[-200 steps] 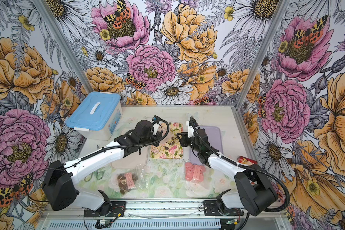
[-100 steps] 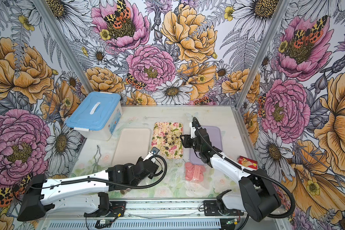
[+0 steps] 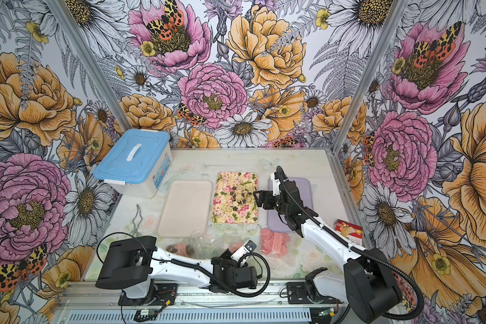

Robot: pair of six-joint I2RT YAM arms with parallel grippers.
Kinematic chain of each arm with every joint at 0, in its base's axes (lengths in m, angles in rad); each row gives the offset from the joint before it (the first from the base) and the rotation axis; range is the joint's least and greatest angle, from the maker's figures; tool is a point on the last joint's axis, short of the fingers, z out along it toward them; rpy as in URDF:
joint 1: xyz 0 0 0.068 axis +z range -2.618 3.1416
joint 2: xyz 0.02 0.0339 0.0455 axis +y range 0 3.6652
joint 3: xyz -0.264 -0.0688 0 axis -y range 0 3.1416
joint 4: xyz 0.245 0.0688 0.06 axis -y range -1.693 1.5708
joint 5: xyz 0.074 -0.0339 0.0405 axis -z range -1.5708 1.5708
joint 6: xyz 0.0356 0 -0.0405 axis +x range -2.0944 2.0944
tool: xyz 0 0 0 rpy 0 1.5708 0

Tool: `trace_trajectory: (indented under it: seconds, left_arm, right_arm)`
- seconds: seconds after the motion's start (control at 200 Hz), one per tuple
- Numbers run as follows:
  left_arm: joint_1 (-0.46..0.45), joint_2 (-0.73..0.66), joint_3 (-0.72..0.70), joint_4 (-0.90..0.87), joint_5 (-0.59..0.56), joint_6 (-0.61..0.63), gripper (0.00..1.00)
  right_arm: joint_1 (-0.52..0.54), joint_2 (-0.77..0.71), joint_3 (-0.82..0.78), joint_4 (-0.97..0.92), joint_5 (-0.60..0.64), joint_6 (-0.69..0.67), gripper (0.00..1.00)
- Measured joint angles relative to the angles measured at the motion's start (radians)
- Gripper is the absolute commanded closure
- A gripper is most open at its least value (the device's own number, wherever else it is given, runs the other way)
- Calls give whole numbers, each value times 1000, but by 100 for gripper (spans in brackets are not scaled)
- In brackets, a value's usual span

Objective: Pour cookies out of the ziploc bag
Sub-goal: Place the ziploc bag at the center of the board.

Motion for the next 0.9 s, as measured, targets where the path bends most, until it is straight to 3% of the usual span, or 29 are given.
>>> trace_trajectory:
  seconds: [0.275, 0.5, 0.776, 0.901]
  left_arm:
    - [-39, 44, 42, 51, 13, -43, 59]
    - [-66, 27, 31, 45, 13, -75, 51]
    - [-103, -113, -14, 36, 31, -77, 38]
    - [-113, -142, -24, 37, 58, -73, 37]
  right_arm:
    - [-7, -17, 0, 0, -1, 0, 16]
    - [-12, -24, 0, 1, -4, 0, 16]
    - [-12, -24, 0, 2, -26, -1, 16]
    - [-12, -23, 0, 2, -29, -1, 16]
